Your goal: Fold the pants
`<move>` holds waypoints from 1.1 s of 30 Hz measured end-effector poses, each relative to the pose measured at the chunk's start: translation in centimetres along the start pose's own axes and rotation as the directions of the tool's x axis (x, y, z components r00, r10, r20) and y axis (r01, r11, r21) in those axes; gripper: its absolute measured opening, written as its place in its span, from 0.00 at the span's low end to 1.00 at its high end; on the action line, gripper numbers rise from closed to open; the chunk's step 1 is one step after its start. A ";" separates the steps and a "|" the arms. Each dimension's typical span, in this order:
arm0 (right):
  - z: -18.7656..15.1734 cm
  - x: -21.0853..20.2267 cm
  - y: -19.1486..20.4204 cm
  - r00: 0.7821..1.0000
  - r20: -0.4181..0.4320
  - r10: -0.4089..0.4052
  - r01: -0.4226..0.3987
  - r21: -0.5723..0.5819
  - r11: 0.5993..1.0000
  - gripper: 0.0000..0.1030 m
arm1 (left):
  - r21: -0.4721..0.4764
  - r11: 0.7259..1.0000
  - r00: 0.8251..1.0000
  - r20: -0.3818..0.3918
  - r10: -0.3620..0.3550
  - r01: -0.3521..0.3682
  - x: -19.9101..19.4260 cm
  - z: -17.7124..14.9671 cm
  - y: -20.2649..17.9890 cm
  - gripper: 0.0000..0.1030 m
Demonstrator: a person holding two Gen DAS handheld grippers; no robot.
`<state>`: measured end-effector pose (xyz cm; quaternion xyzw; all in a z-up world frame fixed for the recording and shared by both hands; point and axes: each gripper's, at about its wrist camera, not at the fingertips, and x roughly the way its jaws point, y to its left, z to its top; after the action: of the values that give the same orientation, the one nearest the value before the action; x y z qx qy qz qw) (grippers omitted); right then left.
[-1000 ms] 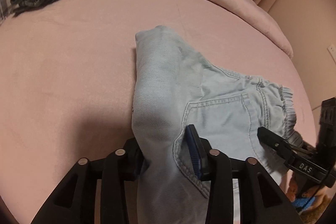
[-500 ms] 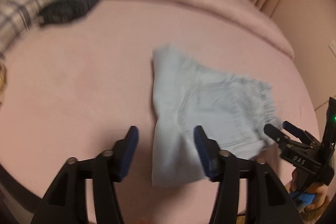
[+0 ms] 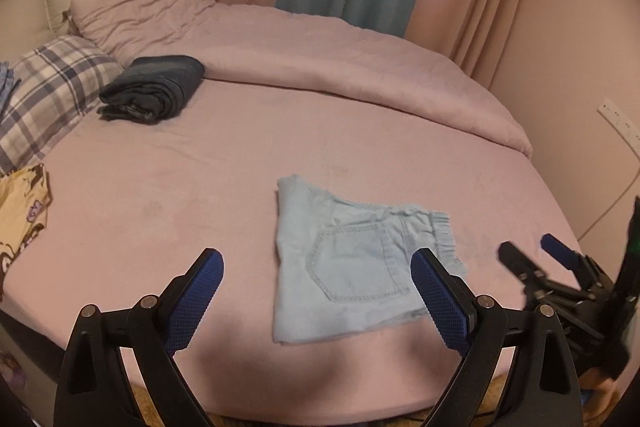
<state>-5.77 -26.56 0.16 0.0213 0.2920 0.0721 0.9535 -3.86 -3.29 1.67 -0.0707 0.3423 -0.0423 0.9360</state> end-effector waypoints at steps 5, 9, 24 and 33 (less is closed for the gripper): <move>-0.8 0.9 0.4 0.999 -0.051 -0.018 0.019 0.007 1.000 0.92 | 0.025 1.000 0.999 -0.033 0.005 -0.004 0.2 -0.8 -1.2 0.92; -1.1 0.5 0.5 0.999 -0.051 0.005 -0.004 0.025 1.000 0.92 | 0.055 0.998 0.998 -0.047 0.030 -0.028 0.5 -1.3 -2.0 0.92; -1.7 0.3 1.2 0.998 -0.060 -0.024 0.025 0.007 1.000 0.92 | 0.057 0.998 0.997 -0.069 0.038 -0.034 0.8 -2.0 -2.5 0.92; -1.9 0.4 1.7 0.997 -0.066 -0.029 0.029 -0.002 1.000 0.92 | 0.075 0.994 0.993 -0.079 0.084 -0.078 1.3 -2.5 -2.7 0.92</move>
<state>-6.70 -24.85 -1.46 0.0143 0.3235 0.0591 0.9443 -4.55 -6.34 -0.67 -0.0212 0.3813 -0.0194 0.9240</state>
